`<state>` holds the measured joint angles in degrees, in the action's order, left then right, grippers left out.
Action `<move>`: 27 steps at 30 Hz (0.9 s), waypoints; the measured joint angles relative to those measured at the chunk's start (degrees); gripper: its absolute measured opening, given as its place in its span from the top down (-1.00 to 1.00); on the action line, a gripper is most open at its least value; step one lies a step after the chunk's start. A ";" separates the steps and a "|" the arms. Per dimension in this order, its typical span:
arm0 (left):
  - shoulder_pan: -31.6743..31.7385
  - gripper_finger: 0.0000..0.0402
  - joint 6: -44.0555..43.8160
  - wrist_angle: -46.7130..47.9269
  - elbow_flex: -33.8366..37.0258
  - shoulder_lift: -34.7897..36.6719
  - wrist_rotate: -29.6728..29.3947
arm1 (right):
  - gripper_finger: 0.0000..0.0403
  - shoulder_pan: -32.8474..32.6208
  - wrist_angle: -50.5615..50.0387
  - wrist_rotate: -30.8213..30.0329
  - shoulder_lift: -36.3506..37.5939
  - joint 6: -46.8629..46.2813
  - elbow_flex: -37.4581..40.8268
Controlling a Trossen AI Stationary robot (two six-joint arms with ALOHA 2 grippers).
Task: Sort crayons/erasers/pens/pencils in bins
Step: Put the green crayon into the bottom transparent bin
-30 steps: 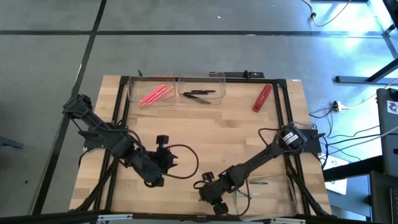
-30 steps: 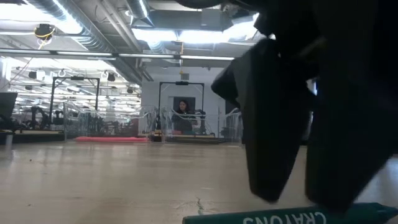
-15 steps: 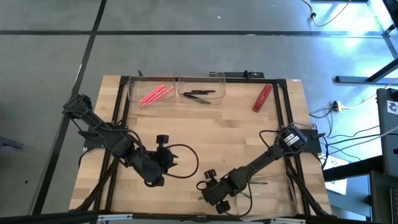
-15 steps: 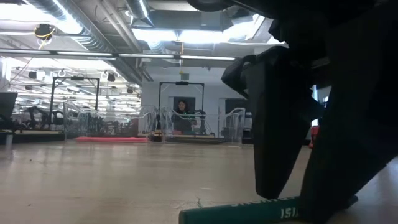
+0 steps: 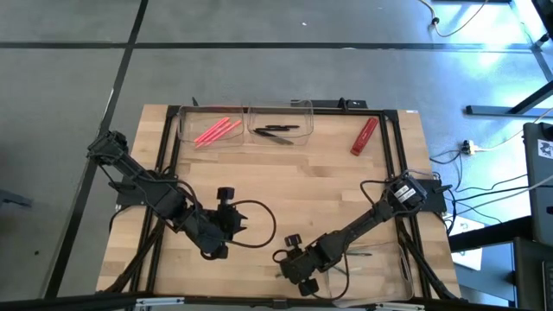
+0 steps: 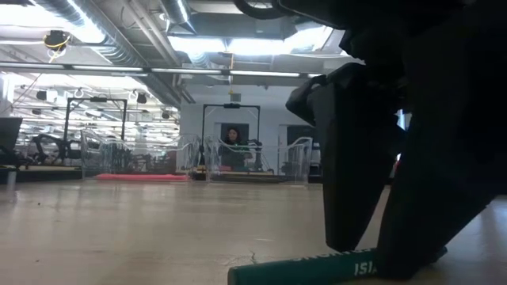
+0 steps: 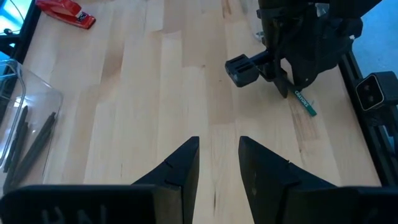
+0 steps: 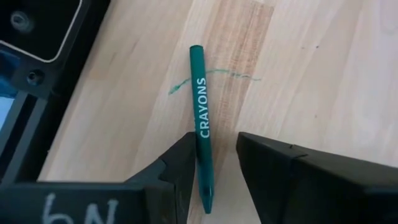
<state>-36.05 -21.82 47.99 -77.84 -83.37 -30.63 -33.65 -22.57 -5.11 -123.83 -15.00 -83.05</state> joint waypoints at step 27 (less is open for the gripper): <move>0.00 0.48 -0.02 0.00 0.00 0.00 0.00 | 0.87 0.52 -3.63 4.05 -0.03 -1.25 -1.43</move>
<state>-36.05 -21.85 47.99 -77.84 -83.37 -30.63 -33.12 -26.20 -1.06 -123.86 -16.25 -84.47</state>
